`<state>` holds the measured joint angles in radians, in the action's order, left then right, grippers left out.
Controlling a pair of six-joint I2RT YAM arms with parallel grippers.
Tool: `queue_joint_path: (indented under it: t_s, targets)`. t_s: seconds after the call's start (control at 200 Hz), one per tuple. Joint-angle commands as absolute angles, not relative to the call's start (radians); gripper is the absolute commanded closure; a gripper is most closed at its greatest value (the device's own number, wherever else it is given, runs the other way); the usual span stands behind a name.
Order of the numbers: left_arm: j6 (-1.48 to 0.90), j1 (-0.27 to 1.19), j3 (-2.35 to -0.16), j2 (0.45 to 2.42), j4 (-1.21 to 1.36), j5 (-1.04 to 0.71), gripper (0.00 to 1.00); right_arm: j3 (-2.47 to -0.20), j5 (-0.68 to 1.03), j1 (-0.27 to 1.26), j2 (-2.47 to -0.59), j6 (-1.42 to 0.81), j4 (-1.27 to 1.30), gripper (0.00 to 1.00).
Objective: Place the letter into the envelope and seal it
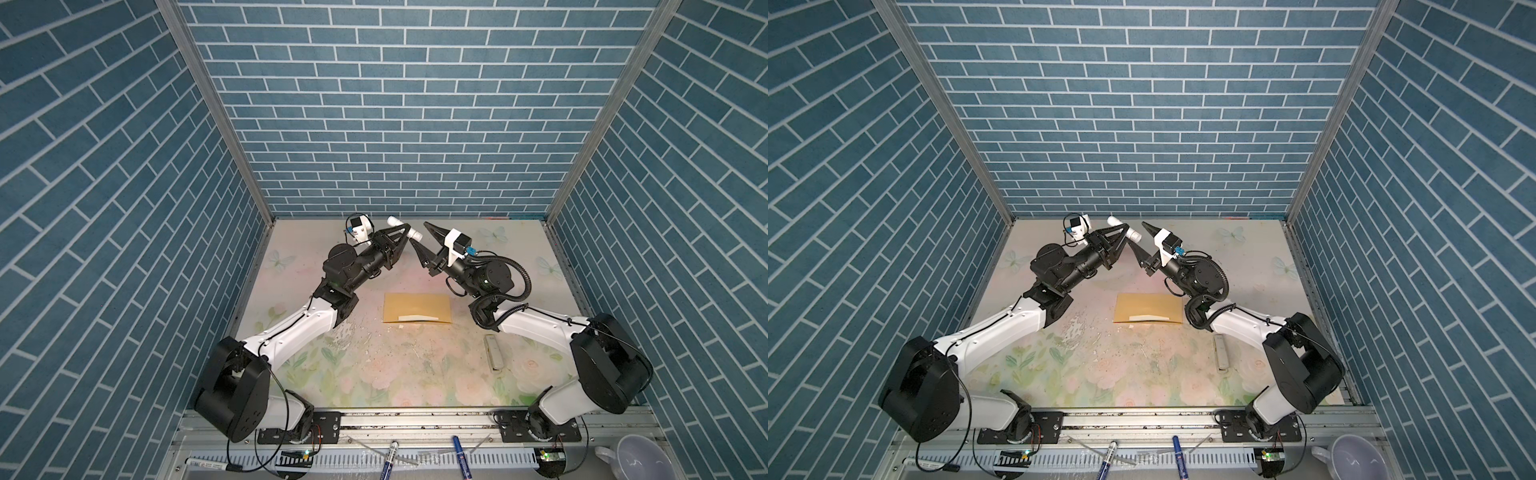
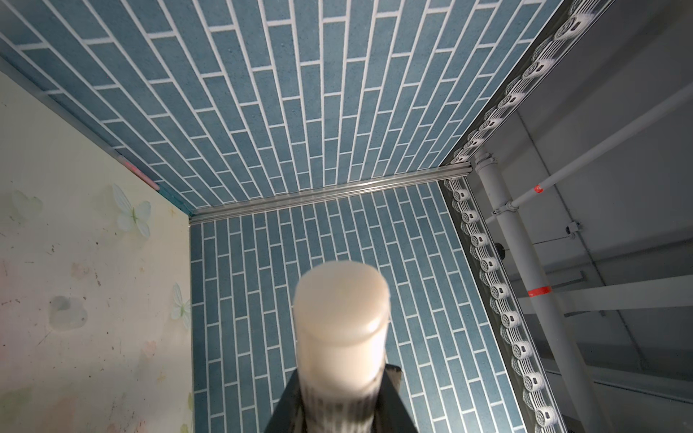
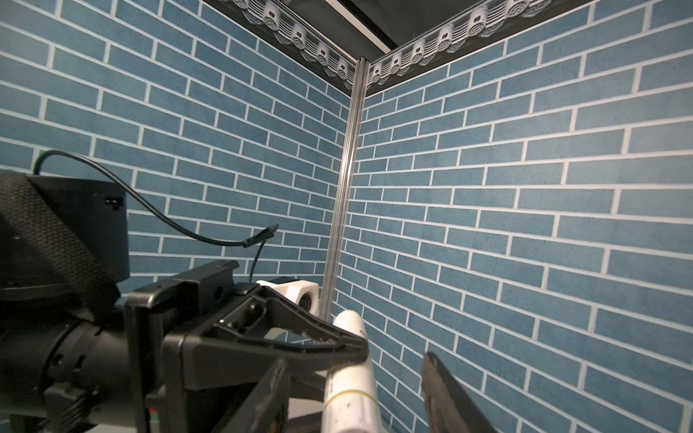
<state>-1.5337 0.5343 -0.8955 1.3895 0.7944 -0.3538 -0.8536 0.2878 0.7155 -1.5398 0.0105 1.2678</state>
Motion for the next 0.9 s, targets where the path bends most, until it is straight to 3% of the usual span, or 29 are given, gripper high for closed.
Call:
queue_joint_path:
  t_s: [0.0,0.52,0.815,0.895]
  targets:
    - [-1.539,0.528,-0.918,1.379,0.850,-0.368,1.00,-0.883,0.262,0.719,-1.563,0.054,1.331,0.48]
    - [-1.543,0.528,-0.910,1.387,0.867,-0.371,1.00,-0.932,0.265,0.723,-1.618,0.020,1.365,0.65]
    - [-1.536,0.528,-0.902,1.384,0.868,-0.367,1.00,-0.937,0.267,0.724,-1.621,0.024,1.359,0.97]
    - [-1.521,0.528,-0.902,1.381,0.862,-0.365,0.92,-0.933,0.264,0.726,-1.617,0.029,1.355,1.00]
